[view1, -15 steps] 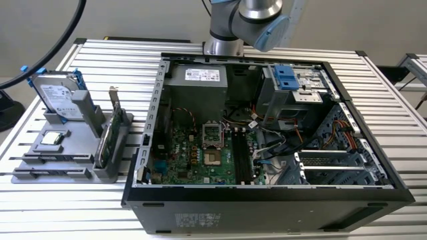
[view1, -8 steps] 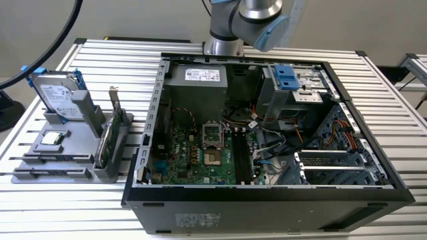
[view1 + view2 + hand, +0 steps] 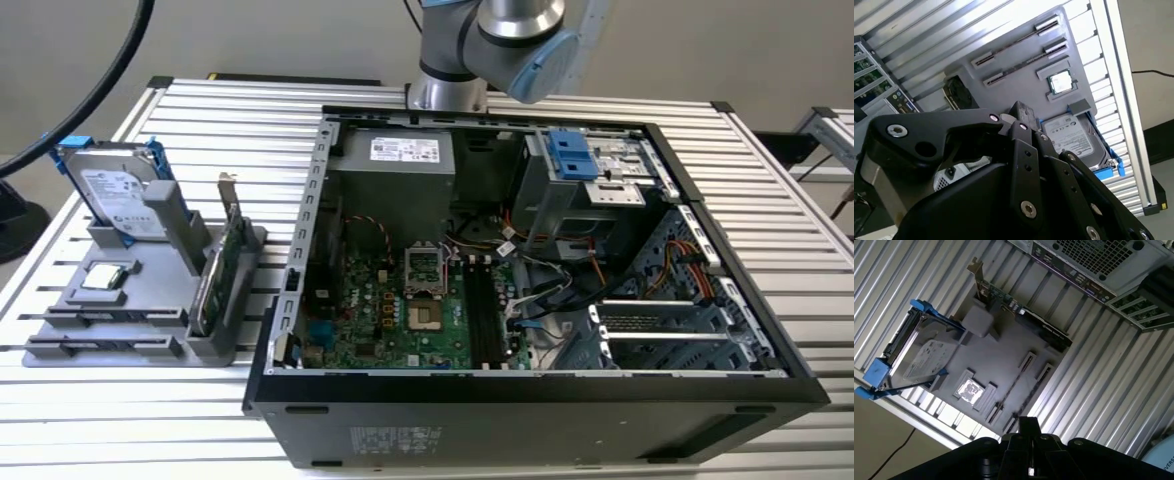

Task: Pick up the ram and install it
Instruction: 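Pick up the ram and move it above insertion slot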

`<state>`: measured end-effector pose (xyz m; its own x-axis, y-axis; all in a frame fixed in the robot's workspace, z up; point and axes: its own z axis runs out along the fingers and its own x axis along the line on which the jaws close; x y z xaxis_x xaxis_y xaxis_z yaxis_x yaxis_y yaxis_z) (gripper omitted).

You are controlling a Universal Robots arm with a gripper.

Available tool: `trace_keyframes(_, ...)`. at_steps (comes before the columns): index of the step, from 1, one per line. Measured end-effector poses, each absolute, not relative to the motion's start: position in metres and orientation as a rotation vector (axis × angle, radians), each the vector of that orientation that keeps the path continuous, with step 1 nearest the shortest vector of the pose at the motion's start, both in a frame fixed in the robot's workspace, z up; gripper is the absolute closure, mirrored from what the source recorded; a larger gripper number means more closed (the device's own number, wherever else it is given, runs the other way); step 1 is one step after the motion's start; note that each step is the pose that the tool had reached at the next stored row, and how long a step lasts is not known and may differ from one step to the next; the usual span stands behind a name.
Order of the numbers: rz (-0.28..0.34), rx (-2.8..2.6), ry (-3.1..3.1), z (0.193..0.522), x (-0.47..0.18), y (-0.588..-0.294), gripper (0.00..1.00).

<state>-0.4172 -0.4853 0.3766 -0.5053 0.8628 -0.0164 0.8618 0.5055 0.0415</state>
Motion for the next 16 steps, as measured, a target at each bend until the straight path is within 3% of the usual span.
trace_keyframes(16, 0.041, 1.635, 2.641, 0.3767, -0.4174, -0.4853, 1.0)
